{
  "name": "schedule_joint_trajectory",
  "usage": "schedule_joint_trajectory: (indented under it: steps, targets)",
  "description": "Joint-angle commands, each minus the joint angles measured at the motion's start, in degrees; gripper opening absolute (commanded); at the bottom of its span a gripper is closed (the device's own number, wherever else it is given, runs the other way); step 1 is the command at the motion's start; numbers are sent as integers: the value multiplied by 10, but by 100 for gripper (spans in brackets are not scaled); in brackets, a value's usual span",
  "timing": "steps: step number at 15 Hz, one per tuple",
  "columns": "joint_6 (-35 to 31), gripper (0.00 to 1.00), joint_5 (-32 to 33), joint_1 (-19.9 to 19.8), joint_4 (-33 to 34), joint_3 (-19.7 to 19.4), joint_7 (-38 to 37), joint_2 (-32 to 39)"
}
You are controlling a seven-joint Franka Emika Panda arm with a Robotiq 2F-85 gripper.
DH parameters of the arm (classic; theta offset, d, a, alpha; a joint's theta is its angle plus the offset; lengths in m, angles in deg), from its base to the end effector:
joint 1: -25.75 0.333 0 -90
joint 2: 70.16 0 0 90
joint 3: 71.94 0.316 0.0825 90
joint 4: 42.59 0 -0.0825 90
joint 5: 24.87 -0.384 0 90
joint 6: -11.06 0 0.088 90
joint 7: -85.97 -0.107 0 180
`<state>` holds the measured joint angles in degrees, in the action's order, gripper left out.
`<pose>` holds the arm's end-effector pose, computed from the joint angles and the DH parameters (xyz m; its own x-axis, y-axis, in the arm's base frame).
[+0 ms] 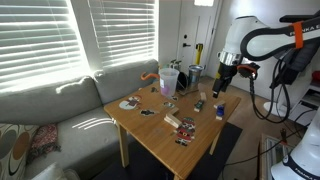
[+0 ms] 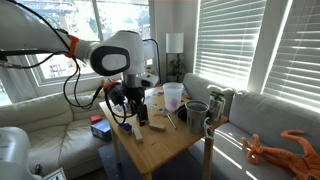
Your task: Place the toy cars on top of two stacked wooden blocks each
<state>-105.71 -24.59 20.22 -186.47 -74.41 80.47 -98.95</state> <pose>0.3901 -0.0556 0.4570 0.9736 -0.2266 0.0273 -0.2262 -0.9739 -0.0190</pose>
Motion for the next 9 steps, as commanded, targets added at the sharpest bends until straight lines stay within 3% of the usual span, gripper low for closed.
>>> schedule_joint_trajectory:
  steps: [1, 9]
  targets:
    - [7, 100, -9, 27, -12, 6, 34, -13]
    - [14, 100, -11, 60, -43, 6, 79, -16]
